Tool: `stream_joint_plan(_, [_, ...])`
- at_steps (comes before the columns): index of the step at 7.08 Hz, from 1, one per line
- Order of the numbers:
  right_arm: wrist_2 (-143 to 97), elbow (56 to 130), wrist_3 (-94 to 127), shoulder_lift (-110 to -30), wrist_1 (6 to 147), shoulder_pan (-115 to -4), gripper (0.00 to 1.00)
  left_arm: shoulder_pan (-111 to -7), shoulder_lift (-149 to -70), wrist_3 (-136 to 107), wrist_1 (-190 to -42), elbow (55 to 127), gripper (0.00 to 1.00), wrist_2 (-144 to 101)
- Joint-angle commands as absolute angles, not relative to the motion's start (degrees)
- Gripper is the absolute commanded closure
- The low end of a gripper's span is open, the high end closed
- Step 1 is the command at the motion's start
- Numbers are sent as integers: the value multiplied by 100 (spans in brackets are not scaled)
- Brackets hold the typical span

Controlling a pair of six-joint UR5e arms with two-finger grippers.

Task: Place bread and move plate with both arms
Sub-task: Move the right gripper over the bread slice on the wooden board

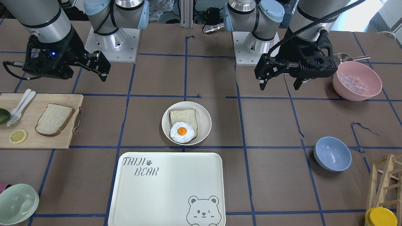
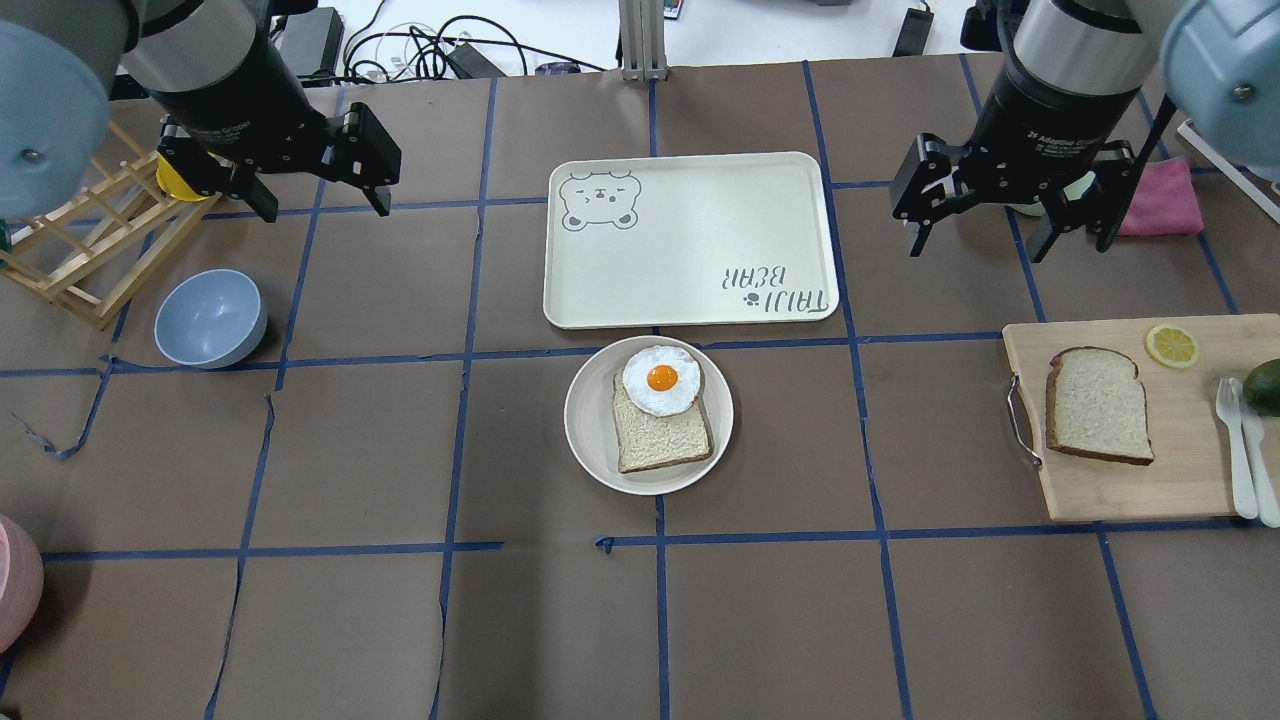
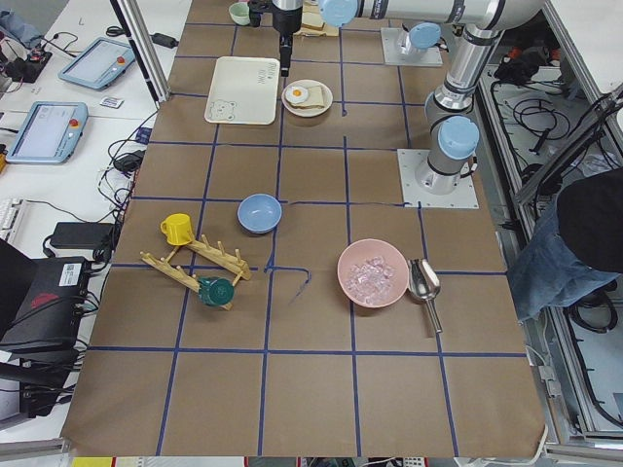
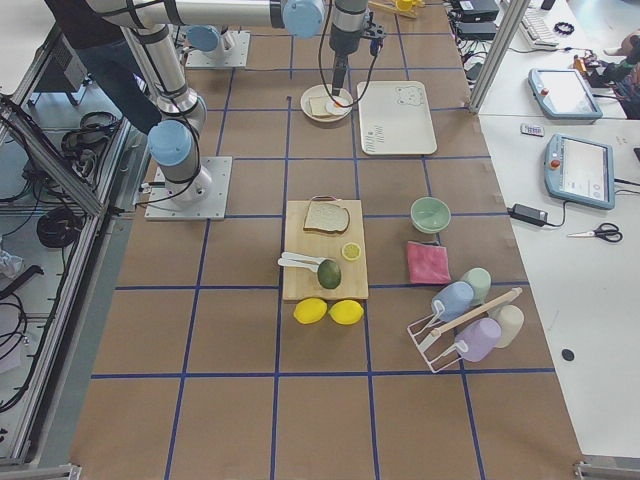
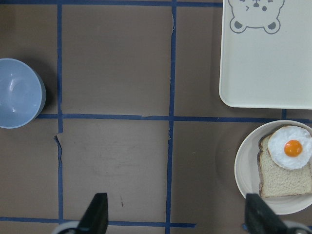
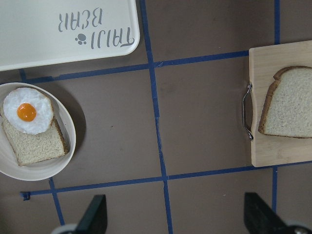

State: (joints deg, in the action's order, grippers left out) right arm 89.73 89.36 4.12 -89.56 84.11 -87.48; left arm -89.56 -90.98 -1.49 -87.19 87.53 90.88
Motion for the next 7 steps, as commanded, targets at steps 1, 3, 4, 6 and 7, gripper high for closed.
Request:
stream_joint_plan(1, [8965,8938,413,-8956,8411,-8754,0,-8956,-9097,-149,-8719,8754,0,9088])
stream_joint_plan(3, [8974,8939,413,-8939,8455,-8675,0,-8956,-9097,-149,-8719,8754,0,9088])
stream_joint_plan(4, [8974,8947,404,-8938,8455,-8588,0,-8956,-9097,-149,-8719,8754,0,9088])
stream_joint_plan(6, [9043,8938,422,-8939,8534,-8281,0,-8956,-9097,-149,-8719,8754,0,9088])
stream_joint_plan(7, [9514,8947,326,-8904,8525,-7844,0,-8956,-9097,-149,-8719,8754,0,9088])
